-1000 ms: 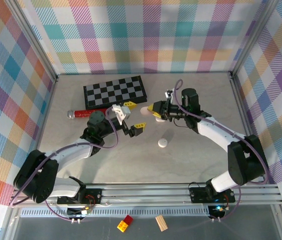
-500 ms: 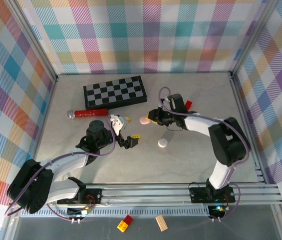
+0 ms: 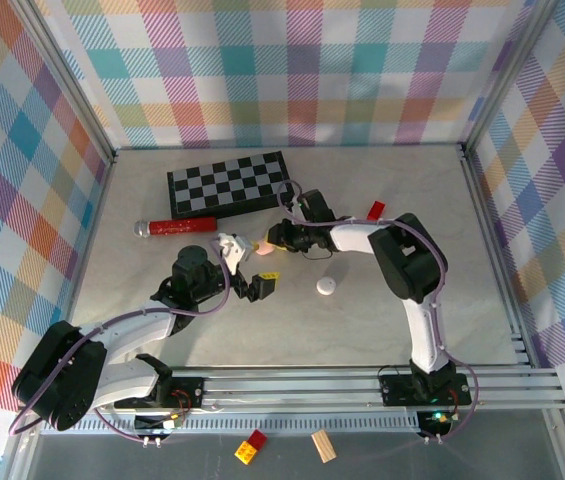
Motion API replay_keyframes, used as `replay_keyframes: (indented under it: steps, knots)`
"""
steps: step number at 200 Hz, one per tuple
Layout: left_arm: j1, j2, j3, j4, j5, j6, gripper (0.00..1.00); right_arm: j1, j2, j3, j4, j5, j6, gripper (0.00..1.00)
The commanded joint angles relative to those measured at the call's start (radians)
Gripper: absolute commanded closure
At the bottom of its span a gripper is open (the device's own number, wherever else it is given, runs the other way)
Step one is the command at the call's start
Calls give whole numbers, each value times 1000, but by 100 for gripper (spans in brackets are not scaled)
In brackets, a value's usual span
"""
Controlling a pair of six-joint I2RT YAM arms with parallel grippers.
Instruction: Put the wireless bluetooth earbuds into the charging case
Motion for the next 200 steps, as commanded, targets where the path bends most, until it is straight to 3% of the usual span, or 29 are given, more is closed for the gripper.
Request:
replay_keyframes:
  steps: [1,37,65,89,118,154,173,200]
  knots:
    - [-7,-9,-7,28,-17,-16,0,2,21,52,-57,26,-53,68]
    - [-29,15,-6,35,-45,-25,0,2,-74,90,-208,95,-181,40]
    - [-52,20,-4,27,-63,-12,0,2,-204,51,-344,217,-278,29]
    - [-89,42,9,20,-121,0,0,2,-343,-67,-396,369,-282,28]
    - [-207,136,69,-2,-284,-7,0,-4,-498,-218,-445,533,-229,25]
    - [-351,267,214,-149,-462,-52,0,-52,-680,-369,-484,633,-173,25]
    - [-387,327,300,-253,-528,-120,0,-108,-772,-431,-508,655,-154,23]
    - [-412,431,481,-541,-607,-230,0,-211,-886,-477,-564,690,-140,22]
